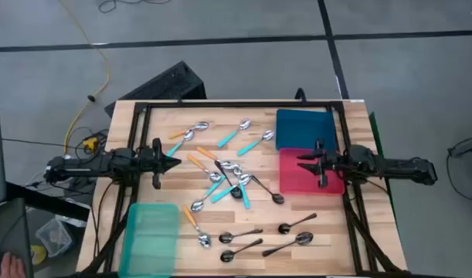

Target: Sort silverware by color (type)

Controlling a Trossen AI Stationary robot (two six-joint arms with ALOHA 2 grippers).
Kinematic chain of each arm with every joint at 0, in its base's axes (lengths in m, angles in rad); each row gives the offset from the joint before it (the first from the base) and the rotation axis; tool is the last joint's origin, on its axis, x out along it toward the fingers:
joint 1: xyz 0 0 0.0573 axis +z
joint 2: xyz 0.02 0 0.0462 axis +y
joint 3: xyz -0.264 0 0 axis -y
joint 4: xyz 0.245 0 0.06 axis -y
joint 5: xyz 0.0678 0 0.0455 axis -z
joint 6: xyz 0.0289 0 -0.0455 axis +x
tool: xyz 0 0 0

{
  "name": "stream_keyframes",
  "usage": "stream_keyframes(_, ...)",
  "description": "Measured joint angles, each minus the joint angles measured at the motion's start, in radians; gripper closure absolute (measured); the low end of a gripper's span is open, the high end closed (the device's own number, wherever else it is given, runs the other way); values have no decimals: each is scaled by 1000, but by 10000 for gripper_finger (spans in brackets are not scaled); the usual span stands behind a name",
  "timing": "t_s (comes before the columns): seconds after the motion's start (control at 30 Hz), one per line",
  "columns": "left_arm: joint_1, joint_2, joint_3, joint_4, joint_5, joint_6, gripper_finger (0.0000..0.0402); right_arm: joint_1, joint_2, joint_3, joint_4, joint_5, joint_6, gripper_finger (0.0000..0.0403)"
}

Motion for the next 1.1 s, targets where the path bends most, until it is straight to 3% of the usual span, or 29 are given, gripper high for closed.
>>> stream_keyframes(1.1,0,0,0,0,0,0,401,0,0,0,0,0,0,266)
